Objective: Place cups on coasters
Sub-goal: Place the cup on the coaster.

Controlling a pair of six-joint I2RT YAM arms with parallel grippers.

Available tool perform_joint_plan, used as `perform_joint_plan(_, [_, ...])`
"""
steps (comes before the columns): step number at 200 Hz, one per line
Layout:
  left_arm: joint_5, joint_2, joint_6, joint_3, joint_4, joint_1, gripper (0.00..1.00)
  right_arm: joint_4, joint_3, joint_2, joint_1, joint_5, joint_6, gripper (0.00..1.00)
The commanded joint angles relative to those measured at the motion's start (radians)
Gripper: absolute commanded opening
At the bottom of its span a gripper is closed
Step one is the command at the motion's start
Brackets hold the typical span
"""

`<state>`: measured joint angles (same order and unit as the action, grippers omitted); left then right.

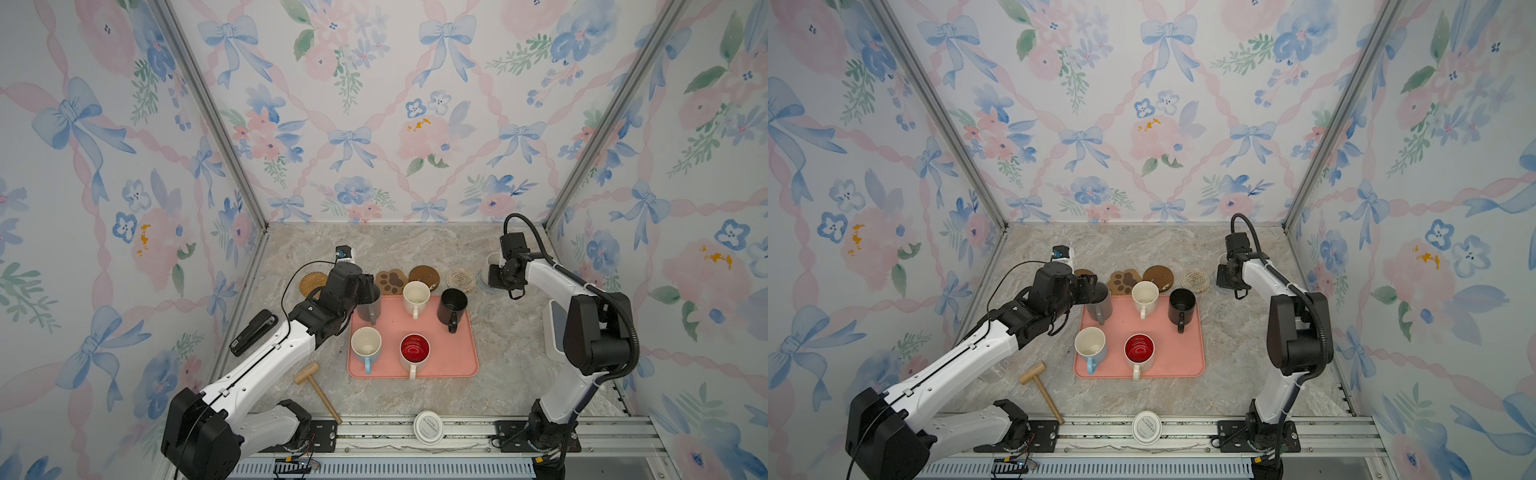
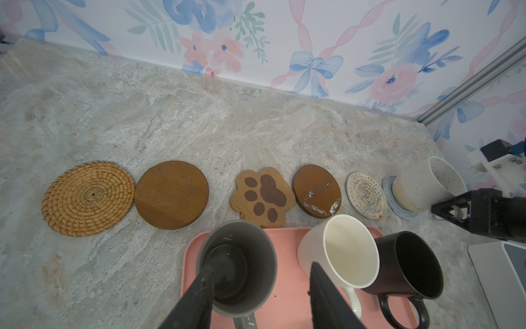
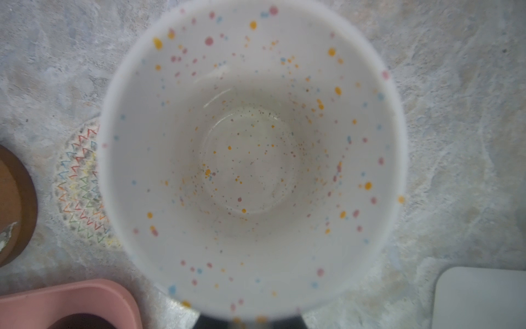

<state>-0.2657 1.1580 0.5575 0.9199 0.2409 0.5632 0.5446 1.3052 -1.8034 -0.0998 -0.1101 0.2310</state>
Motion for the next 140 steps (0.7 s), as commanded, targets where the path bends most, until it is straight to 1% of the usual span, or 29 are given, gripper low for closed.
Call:
perform_joint_plan(1, [-0.015,-0.021,-0.002,-0.012,0.002,0.005,0.51,-0.053,0.023,0.001,-0.006,0.004,0.001,0.07])
perform_joint_plan(31, [-0.013,-0.024,-0.004,-0.014,0.002,0.004,0.51,-0.048,0.020,0.001,-0.014,0.004,0.001,0.20])
perform_joint_plan(47, [-0.012,-0.027,-0.005,-0.016,0.002,0.005,0.51,-0.044,0.018,0.003,-0.016,0.001,0.001,0.33])
perform_joint_plan(61, [-0.016,-0.031,-0.005,-0.016,0.003,0.004,0.51,-0.041,0.017,0.007,-0.018,0.001,0.004,0.39])
perform_joint_plan(74, [-0.017,-0.035,-0.005,-0.019,0.003,0.005,0.51,-0.035,0.018,0.014,-0.021,0.000,0.006,0.48])
perform_joint_plan(114, [-0.021,-0.050,-0.004,-0.035,0.002,0.004,0.51,-0.013,0.014,0.062,-0.030,-0.008,0.008,0.57])
perform_joint_plan(140, [-0.023,-0.059,-0.004,-0.039,0.002,0.005,0.51,0.001,0.007,0.126,-0.043,-0.023,0.009,0.63])
